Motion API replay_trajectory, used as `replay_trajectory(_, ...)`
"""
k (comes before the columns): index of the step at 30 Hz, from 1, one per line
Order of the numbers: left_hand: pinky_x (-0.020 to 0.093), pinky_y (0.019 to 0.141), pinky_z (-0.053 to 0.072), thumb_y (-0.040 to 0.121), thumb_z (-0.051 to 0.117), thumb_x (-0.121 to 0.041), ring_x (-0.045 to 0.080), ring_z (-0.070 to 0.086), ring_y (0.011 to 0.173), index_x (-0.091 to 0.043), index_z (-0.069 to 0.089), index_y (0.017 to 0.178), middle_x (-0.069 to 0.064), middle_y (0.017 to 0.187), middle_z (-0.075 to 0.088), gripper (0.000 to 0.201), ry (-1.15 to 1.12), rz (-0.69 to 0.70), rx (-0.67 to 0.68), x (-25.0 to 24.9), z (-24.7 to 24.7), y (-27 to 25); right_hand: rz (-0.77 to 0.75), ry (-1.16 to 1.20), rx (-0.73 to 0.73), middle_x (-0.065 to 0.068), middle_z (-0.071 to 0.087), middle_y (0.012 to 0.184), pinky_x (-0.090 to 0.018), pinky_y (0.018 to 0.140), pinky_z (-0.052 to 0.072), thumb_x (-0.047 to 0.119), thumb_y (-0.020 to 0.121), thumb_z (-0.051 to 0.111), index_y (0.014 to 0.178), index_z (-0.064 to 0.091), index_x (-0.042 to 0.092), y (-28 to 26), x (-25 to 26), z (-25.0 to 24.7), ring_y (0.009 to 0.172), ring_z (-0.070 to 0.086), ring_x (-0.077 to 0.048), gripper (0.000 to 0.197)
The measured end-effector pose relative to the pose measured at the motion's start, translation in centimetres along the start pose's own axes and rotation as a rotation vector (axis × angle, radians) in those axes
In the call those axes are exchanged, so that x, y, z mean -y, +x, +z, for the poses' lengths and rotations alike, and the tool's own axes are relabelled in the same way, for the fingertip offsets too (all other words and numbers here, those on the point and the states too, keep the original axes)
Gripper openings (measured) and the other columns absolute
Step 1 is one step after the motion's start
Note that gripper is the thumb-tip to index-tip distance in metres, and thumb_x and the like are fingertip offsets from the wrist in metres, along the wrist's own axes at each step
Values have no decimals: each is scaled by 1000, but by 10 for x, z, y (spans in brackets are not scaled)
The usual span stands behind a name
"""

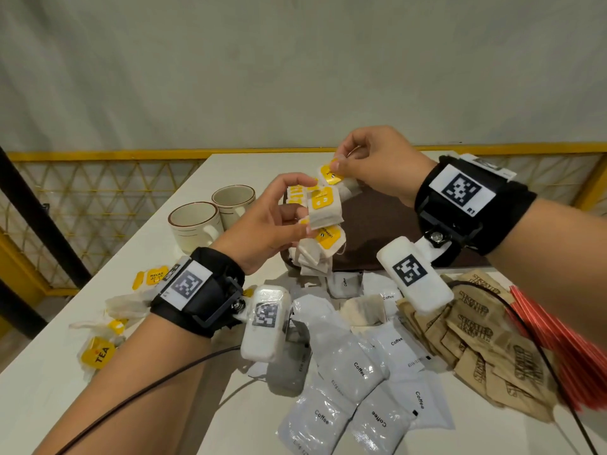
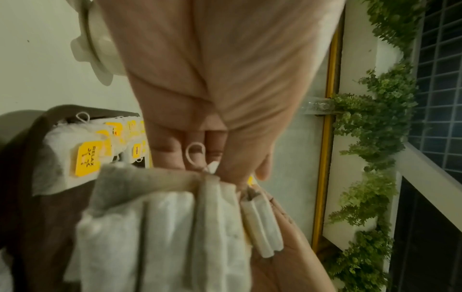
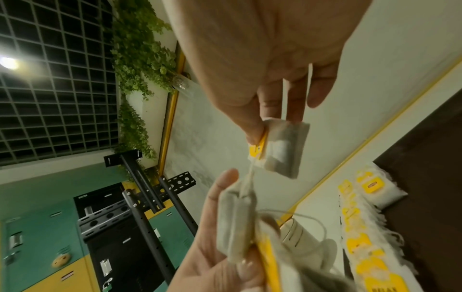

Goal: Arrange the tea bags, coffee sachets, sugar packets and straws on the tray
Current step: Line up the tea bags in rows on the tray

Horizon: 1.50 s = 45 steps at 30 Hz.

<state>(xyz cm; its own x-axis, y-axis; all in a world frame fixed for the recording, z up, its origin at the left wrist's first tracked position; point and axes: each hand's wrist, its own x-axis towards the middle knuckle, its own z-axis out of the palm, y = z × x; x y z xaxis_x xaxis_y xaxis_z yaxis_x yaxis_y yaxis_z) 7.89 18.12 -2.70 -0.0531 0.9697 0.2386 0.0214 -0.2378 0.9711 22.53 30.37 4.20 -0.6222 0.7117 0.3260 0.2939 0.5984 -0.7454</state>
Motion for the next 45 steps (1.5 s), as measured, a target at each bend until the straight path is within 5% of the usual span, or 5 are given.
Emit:
replay_trajectory(9,34,92,49,75,71,-12,25,60,98,-27,76,90,-4,98,71,22,171,111,-103,6,0,3,87,55,116,-6,60,77,-33,67,56,12,85,70,81,62,15,1,-2,-10,68,61,-17,9)
replay_trajectory(17,28,91,53,85,60,7,18,62,102,-20,69,95,-1,104,67,30,360,131,-148,5,1,2,391,480,464,-12,64,101,-30,76,56,0,86,61,108,60,8,-7,-1,-16,86,64,-19,24)
replay_trajectory(25,46,90,49,84,63,6,41,58,96,-17,69,92,5,101,68,25,371,163,-174,5,2,2,359,481,392,-9,67,98,-33,93,49,-1,82,66,105,63,9,-11,-12,5,87,63,-19,25)
replay_trajectory(34,23,76,53,82,67,2,17,62,81,-19,58,110,10,85,61,37,221,113,-354,12,-5,7,309,499,378,-1,66,80,-17,56,53,1,83,63,88,64,11,-15,-3,-16,65,61,-7,11)
replay_trajectory(45,21,69,54,84,63,5,15,64,77,-11,60,103,13,89,67,24,110,99,-407,12,6,9,336,409,318,-10,59,90,-17,51,50,2,89,61,112,60,2,-28,-18,23,61,57,-9,23)
